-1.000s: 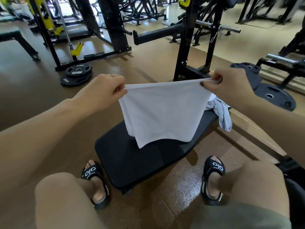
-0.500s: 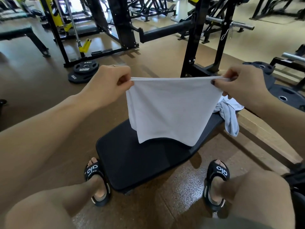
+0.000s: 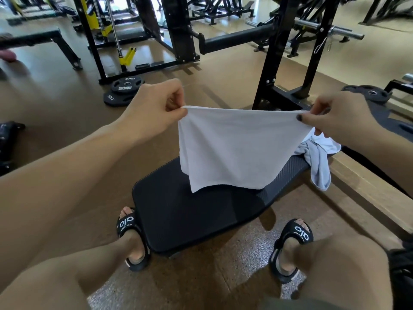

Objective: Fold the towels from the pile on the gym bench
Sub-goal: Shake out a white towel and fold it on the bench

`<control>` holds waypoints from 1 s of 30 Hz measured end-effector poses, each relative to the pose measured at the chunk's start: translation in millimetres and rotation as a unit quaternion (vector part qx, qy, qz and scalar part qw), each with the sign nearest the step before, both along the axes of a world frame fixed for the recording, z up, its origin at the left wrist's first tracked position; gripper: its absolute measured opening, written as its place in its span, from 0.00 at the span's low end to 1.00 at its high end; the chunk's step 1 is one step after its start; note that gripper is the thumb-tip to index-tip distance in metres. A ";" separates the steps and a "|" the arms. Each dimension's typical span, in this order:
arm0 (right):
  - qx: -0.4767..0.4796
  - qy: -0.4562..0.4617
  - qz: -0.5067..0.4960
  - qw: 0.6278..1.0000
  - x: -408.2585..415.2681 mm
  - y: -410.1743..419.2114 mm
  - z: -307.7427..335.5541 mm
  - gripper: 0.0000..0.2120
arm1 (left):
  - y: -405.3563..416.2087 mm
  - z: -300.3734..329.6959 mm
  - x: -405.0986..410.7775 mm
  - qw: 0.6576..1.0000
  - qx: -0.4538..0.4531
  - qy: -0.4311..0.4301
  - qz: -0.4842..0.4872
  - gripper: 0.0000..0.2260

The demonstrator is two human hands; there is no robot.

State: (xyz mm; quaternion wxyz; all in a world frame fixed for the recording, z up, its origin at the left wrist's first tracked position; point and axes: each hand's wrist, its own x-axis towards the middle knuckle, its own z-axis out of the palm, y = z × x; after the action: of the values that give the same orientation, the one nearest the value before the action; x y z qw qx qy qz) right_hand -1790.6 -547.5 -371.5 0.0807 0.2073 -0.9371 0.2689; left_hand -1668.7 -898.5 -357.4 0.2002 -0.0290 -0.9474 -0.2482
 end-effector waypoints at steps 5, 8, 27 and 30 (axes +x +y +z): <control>0.129 0.039 0.026 0.991 21.5 -36.7 1.9 0.19 | 25.4 8.7 -0.1 0.999 0.034 0.015 -0.036 0.04; -0.113 -0.109 0.165 0.974 64.8 -82.5 12.7 0.25 | 42.7 18.0 1.2 0.995 0.051 0.010 -0.080 0.06; -0.193 -0.129 0.181 0.956 84.2 -128.8 21.0 0.03 | 42.0 -12.2 24.7 0.987 0.132 -0.014 -0.092 0.05; -0.173 -0.122 0.181 0.960 80.2 -126.8 27.1 0.04 | 41.6 -9.7 22.7 0.986 0.135 -0.007 -0.100 0.05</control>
State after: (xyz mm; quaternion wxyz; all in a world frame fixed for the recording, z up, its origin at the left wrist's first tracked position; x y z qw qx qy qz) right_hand -1710.5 -674.3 -344.4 -0.0492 0.3220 -0.8258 0.4604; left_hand -1646.0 -856.9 -367.2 0.1697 -0.0941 -0.8988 -0.3930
